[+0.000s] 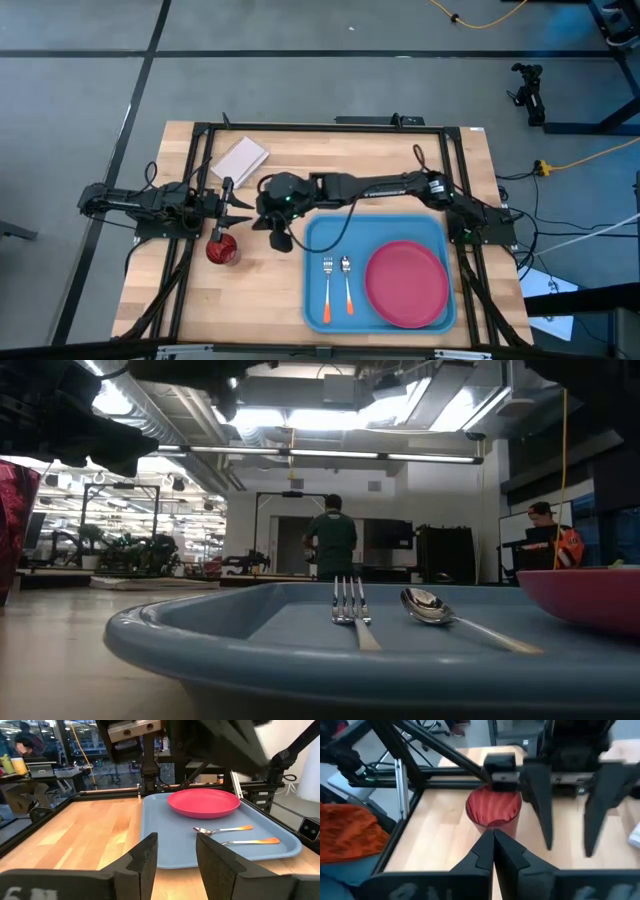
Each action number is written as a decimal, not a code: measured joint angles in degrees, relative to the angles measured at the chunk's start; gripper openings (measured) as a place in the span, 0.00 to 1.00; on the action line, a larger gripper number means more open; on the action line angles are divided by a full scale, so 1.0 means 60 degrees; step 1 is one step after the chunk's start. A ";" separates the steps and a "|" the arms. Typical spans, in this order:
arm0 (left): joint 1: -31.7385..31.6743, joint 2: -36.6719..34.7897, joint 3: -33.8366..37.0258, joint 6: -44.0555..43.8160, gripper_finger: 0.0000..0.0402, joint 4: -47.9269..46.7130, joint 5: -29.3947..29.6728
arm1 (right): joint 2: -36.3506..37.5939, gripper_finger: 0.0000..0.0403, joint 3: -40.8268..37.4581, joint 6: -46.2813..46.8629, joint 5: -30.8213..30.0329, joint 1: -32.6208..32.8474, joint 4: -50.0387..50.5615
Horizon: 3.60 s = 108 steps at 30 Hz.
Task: Pick and place plate/cup/fork/spoon on tray
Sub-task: Put the red cup on blue tray
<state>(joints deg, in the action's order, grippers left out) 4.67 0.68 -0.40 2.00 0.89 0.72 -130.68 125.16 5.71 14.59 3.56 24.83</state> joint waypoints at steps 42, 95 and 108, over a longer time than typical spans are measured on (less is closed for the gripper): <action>-0.0001 -0.0003 0.0004 0.0001 0.32 0.0135 0.0971 | 1.6273 0.03 -1.7355 -0.0528 -0.1538 -0.2035 -0.4839; -0.0001 0.0001 0.0000 0.0001 0.32 0.0142 0.0968 | 2.1775 0.03 -2.0760 -0.0457 -0.1421 -0.1062 -0.4539; -0.0001 0.0001 0.0000 0.0001 0.32 0.0146 0.0969 | 2.1746 0.03 -2.0760 0.0001 -0.1497 -0.1062 -0.4432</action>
<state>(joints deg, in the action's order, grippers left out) 4.67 0.69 -0.40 2.00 1.76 6.53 -0.21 0.60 5.72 5.61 -2.81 -1.76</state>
